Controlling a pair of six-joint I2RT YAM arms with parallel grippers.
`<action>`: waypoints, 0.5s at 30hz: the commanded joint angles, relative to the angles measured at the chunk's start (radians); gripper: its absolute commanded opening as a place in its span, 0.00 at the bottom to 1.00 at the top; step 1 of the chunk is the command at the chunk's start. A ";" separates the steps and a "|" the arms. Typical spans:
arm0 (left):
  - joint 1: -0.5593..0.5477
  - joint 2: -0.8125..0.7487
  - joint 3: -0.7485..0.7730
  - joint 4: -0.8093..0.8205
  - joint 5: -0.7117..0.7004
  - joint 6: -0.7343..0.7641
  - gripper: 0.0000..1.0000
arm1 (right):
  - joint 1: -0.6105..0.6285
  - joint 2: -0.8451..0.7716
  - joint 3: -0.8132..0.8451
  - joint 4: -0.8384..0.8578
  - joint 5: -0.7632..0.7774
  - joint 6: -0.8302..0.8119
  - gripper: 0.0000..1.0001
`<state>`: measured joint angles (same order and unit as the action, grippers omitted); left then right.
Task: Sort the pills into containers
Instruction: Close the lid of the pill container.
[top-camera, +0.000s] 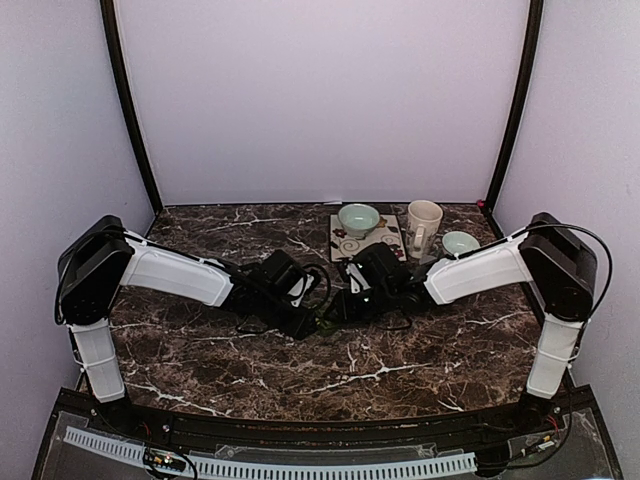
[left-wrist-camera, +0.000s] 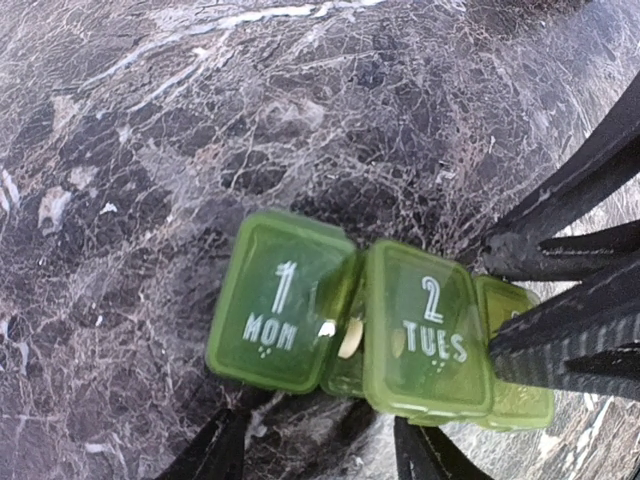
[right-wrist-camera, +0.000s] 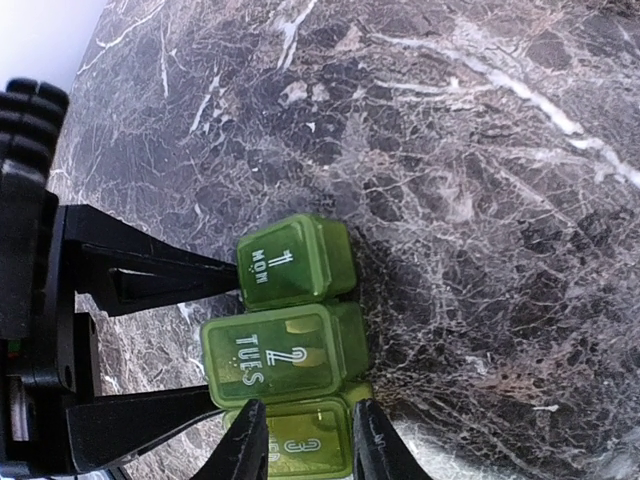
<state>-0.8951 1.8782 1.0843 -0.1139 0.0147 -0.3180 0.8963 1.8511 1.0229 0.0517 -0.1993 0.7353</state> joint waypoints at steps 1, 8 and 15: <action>0.001 0.013 0.005 -0.065 -0.021 0.010 0.54 | 0.019 0.024 0.020 0.005 -0.009 -0.009 0.30; 0.001 0.013 0.005 -0.065 -0.022 0.008 0.54 | 0.036 0.033 0.036 -0.034 0.028 -0.029 0.30; 0.001 0.015 0.005 -0.062 -0.022 0.008 0.54 | 0.044 0.042 0.043 -0.050 0.036 -0.039 0.30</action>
<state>-0.8951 1.8782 1.0843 -0.1173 0.0032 -0.3172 0.9211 1.8694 1.0477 0.0109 -0.1612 0.7109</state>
